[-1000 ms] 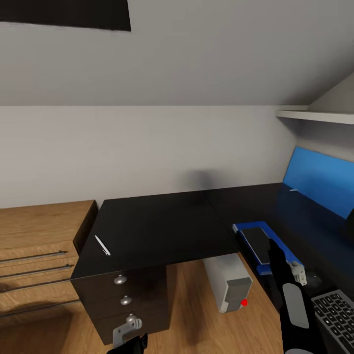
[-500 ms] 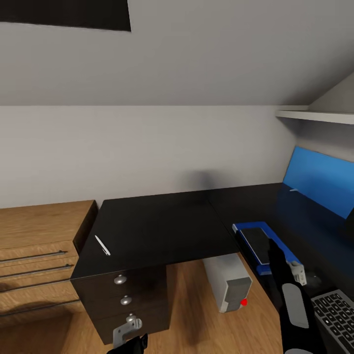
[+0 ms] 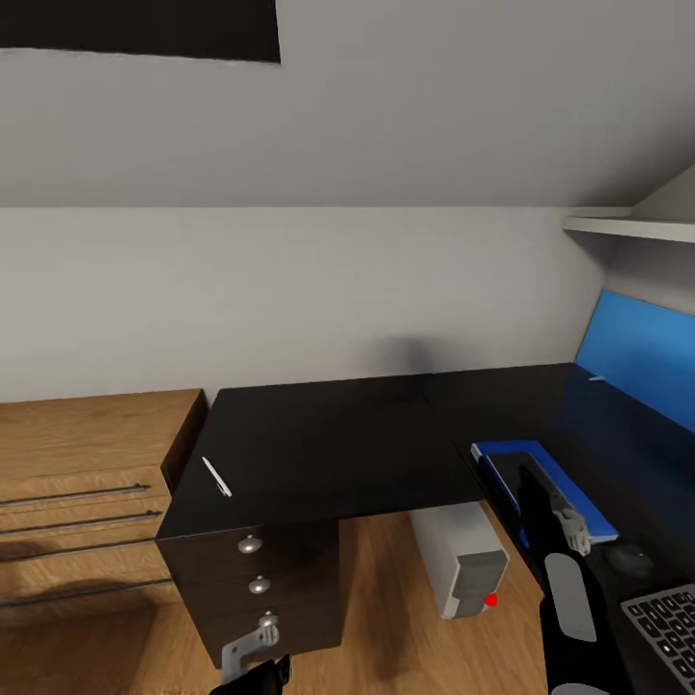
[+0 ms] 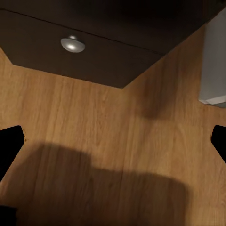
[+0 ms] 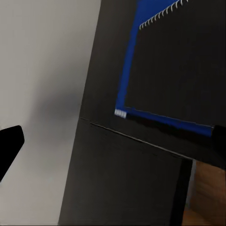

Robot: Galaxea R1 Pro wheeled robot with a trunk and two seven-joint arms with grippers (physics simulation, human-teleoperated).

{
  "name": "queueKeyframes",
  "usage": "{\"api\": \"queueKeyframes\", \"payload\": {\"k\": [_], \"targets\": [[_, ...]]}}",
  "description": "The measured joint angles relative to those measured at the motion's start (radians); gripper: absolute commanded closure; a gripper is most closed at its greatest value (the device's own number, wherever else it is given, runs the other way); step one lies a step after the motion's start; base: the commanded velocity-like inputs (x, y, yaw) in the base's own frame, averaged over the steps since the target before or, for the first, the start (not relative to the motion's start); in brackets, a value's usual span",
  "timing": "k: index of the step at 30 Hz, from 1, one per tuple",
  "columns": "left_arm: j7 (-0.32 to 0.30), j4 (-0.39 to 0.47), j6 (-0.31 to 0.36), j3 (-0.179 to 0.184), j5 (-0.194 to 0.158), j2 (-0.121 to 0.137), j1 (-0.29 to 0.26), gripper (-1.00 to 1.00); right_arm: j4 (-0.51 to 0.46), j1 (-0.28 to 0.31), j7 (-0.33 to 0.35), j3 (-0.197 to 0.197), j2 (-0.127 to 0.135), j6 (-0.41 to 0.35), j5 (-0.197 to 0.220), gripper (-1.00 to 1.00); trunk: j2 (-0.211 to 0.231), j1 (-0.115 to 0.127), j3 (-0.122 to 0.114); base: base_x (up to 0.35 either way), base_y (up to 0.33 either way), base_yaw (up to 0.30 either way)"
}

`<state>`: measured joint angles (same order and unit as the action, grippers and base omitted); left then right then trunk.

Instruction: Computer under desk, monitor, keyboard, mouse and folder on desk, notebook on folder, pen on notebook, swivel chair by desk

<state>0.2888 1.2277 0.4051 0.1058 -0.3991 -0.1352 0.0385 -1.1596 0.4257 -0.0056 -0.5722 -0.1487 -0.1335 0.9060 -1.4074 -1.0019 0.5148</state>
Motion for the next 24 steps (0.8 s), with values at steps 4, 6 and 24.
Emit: {"api": "queueKeyframes", "payload": {"k": [4, 6, 24], "targets": [[0.0, 0.0, 0.0, 0.0, 0.0, 0.0, 0.0, -1.0, 0.0, 0.0, 0.0, 0.0, 0.0, 0.0, 0.0, -1.0, 0.0, 0.0, 0.0, 0.0, 0.0, 0.269], [0.0, 0.0, 0.0, 0.0, 0.0, 0.0, 0.0, -1.0, 0.0, 0.0, 0.0, 0.0, 0.0, 0.001, 0.0, -1.0, 0.0, 0.0, 0.0, 0.0, 0.0, 0.275], [0.0, 0.0, 0.0, 0.0, 0.0, 0.0, 0.0, -1.0, 0.002, 0.0, -0.003, 0.001, -0.001, 0.002, 0.0, -1.0, 0.0, 0.0, 0.0, 0.0, 0.0, 0.283]]}}
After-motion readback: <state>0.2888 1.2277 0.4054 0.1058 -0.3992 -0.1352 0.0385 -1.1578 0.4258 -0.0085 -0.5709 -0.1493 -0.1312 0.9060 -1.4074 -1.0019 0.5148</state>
